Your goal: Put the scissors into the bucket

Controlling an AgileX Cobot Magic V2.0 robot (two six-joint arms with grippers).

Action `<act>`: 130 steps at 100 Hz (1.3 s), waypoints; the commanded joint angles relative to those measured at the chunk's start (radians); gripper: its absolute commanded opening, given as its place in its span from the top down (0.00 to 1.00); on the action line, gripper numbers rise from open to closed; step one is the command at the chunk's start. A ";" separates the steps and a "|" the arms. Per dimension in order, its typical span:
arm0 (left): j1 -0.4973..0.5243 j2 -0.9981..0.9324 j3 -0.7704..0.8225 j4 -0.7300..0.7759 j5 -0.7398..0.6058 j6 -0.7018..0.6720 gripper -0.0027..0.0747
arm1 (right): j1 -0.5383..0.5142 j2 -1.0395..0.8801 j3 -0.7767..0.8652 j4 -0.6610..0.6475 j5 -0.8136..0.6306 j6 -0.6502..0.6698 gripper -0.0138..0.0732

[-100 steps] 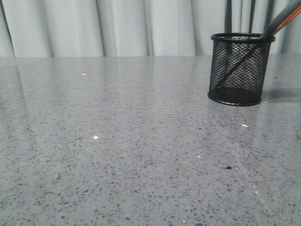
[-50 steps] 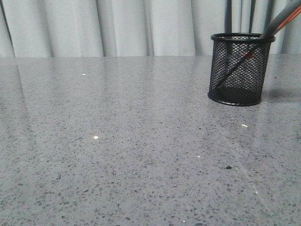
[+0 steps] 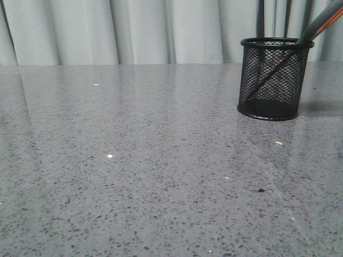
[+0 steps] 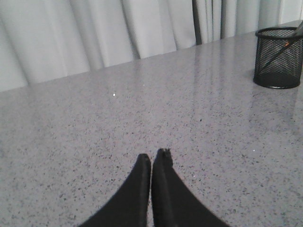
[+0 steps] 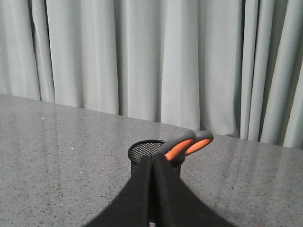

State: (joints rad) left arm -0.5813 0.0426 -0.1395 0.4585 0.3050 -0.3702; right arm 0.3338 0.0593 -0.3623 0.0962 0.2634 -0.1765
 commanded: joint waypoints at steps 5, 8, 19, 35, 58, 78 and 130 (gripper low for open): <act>0.191 0.012 0.062 -0.260 -0.258 0.190 0.99 | 0.000 0.011 -0.024 -0.011 -0.082 -0.011 0.89; 0.237 0.012 0.080 -0.292 -0.276 0.193 0.99 | 0.000 0.011 -0.024 -0.011 -0.082 -0.011 0.89; 0.408 0.012 0.140 -0.327 -0.297 0.182 0.99 | 0.000 0.011 -0.024 -0.011 -0.082 -0.011 0.89; 0.566 0.008 0.179 -0.335 -0.186 0.179 0.99 | 0.000 0.011 -0.024 -0.011 -0.082 -0.011 0.89; 0.615 -0.074 0.179 -0.356 -0.012 0.179 0.99 | 0.000 0.011 -0.024 -0.011 -0.082 -0.011 0.89; 0.615 -0.073 0.179 -0.356 -0.012 0.179 0.99 | 0.000 0.011 -0.024 -0.011 -0.082 -0.011 0.89; 0.615 -0.073 0.179 -0.356 -0.012 0.179 0.99 | 0.000 0.011 -0.024 -0.011 -0.082 -0.011 0.89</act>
State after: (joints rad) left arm 0.0345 -0.0018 0.0000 0.1124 0.3369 -0.1908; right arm 0.3338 0.0593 -0.3623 0.0962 0.2634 -0.1765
